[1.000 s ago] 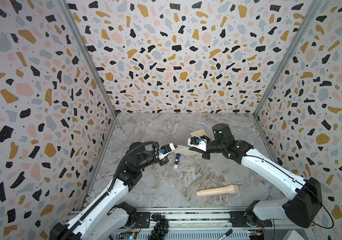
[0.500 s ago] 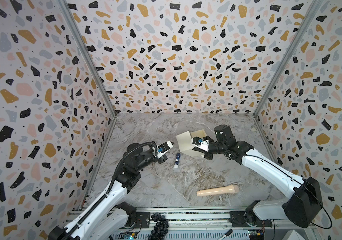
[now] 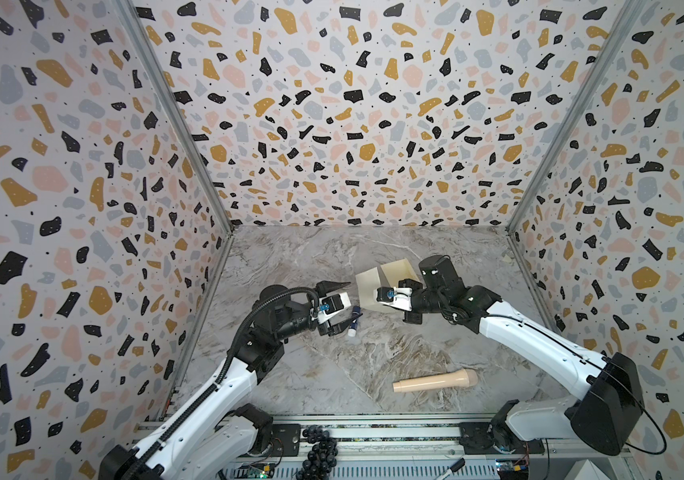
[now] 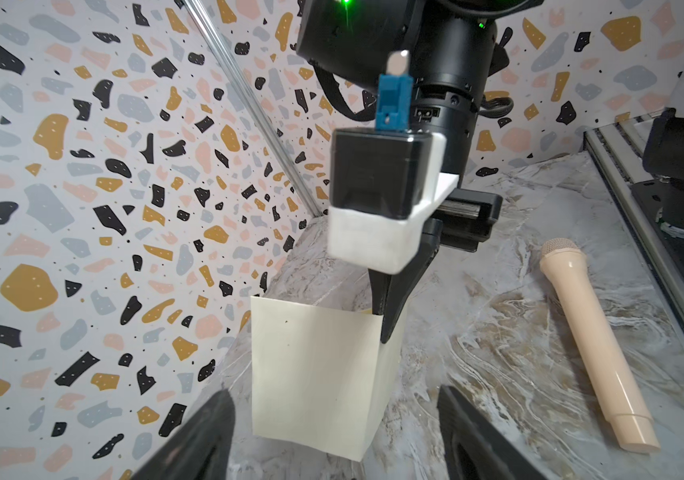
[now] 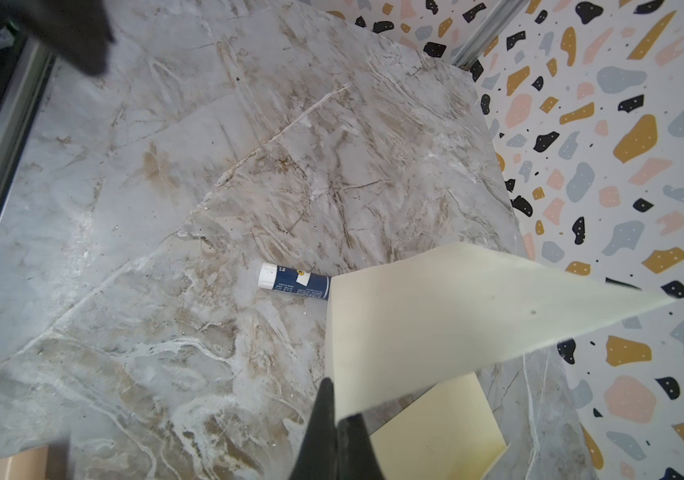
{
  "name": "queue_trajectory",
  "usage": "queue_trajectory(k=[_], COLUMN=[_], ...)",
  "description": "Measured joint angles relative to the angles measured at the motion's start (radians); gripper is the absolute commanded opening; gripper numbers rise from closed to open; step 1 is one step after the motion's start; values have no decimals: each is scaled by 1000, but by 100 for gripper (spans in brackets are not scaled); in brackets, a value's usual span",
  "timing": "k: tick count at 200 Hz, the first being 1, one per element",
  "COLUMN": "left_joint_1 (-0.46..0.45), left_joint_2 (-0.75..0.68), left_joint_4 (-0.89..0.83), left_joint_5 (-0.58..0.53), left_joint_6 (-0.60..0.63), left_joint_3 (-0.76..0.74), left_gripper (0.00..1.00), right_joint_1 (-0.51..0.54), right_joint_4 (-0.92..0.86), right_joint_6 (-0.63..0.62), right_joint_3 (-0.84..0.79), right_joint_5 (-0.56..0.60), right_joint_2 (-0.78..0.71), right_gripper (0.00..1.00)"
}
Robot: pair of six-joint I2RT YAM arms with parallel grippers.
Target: Place the letter into the envelope and seal it
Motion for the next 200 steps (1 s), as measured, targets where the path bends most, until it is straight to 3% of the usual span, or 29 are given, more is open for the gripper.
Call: queue_trajectory(k=[66, 200], left_joint_1=[0, 0], left_joint_2=[19, 35], left_joint_4=[-53, -76], left_joint_5=[22, 1], left_joint_6=[32, 40], left_joint_3=[1, 1], left_gripper=[80, 84], right_joint_1=[65, 115], right_joint_4=[2, 21], right_joint_6=[-158, -306], right_joint_3=[-53, -81], right_joint_5=[127, 133], right_joint_2=[-34, -101], right_gripper=[0, 0])
